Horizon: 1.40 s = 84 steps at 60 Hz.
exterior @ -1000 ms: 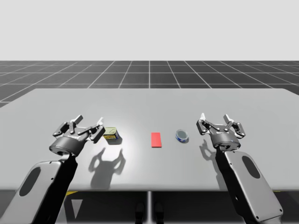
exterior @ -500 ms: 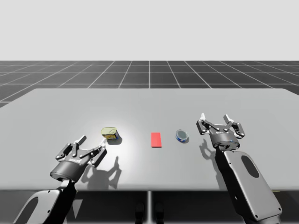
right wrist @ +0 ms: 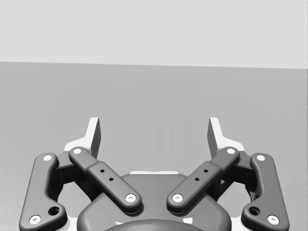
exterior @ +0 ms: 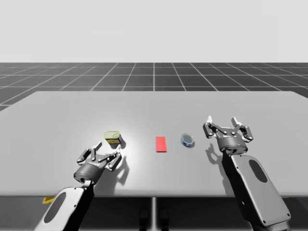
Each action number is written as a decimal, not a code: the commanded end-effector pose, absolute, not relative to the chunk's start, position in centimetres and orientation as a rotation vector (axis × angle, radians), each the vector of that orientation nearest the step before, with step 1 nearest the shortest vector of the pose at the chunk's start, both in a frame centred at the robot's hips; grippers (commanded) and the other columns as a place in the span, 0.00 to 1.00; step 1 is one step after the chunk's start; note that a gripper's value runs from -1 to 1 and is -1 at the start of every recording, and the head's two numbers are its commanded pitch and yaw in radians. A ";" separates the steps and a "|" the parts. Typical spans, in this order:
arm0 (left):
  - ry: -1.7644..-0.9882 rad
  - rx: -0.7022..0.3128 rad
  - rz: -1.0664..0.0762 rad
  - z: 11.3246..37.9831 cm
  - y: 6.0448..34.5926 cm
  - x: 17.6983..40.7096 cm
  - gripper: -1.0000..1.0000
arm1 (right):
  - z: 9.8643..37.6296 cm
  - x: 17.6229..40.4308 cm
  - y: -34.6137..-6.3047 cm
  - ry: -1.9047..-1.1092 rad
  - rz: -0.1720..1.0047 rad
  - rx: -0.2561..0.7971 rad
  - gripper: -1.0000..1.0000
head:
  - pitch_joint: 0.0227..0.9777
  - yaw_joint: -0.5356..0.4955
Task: Look at the card. If it is red, pick the object on the left. If it is green, pick the object on the right.
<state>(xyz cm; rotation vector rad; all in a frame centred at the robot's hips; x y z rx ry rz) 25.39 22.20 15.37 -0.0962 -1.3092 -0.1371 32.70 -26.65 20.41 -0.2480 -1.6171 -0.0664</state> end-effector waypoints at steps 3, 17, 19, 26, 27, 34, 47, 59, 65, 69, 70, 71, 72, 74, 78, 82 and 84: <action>-1.288 -0.067 -0.131 15.0 21.4 27.0 0.00 | 20.5 32.7 -26.7 -1.621 -0.066 -0.250 0.00 | 0.81 0.85; -1.263 -0.039 -0.110 14.9 21.1 28.6 0.00 | 20.5 32.7 -26.8 -1.624 -0.070 -0.252 0.00 | 0.81 0.84; -1.255 -0.034 -0.106 14.8 21.1 28.9 0.00 | 20.6 32.7 -26.8 -1.625 -0.070 -0.252 0.00 | 0.81 0.84; -1.234 -0.023 -0.089 14.5 21.1 29.7 0.00 | 20.6 32.7 -26.9 -1.625 -0.073 -0.254 0.00 | 0.81 0.84; -1.234 -0.021 -0.090 14.5 21.1 29.8 0.00 | 20.6 32.7 -26.9 -1.625 -0.073 -0.254 0.00 | 0.81 0.84; -1.228 -0.018 -0.087 14.3 20.8 30.5 0.00 | 20.6 32.7 -26.9 -1.626 -0.073 -0.255 0.00 | 0.81 0.83; -1.220 -0.008 -0.064 13.9 20.6 32.0 0.00 | 20.7 32.7 -27.0 -1.627 -0.073 -0.256 0.00 | 0.81 0.83; -1.212 0.013 -0.067 13.2 20.6 32.0 0.26 | 20.7 32.7 -27.0 -1.628 -0.074 -0.257 0.00 | 0.80 0.83; -1.195 0.011 -0.081 12.7 20.5 31.8 0.97 | 20.7 32.7 -27.0 -1.629 -0.073 -0.259 0.00 | 0.79 0.83; -1.187 0.012 -0.091 12.5 20.4 31.6 0.98 | 20.7 32.7 -27.0 -1.630 -0.072 -0.260 0.00 | 0.78 0.83; -1.186 0.012 -0.092 12.5 20.4 31.6 0.98 | 20.7 32.7 -27.0 -1.630 -0.072 -0.260 0.00 | 0.78 0.83; -1.185 0.012 -0.093 12.4 20.4 31.6 0.99 | 20.7 32.7 -27.0 -1.630 -0.072 -0.261 0.00 | 0.77 0.83; -1.183 0.013 -0.095 12.4 20.3 31.6 0.98 | 20.7 32.7 -27.0 -1.630 -0.072 -0.261 0.00 | 0.76 0.83; -1.182 0.012 -0.096 12.3 20.3 31.6 0.98 | 20.7 32.7 -27.0 -1.630 -0.072 -0.262 0.00 | 0.75 0.83; -1.177 0.012 -0.102 12.1 20.3 31.5 0.98 | 20.8 32.7 -27.0 -1.632 -0.072 -0.263 0.00 | 0.69 0.84; -1.174 0.012 -0.104 12.0 20.3 31.5 0.99 | 20.7 32.6 -27.0 -1.632 -0.072 -0.264 0.00 | 0.62 0.84; -1.174 0.013 -0.106 12.0 20.3 31.5 0.98 | 20.7 32.7 -27.0 -1.631 -0.071 -0.264 0.00 | 0.59 0.84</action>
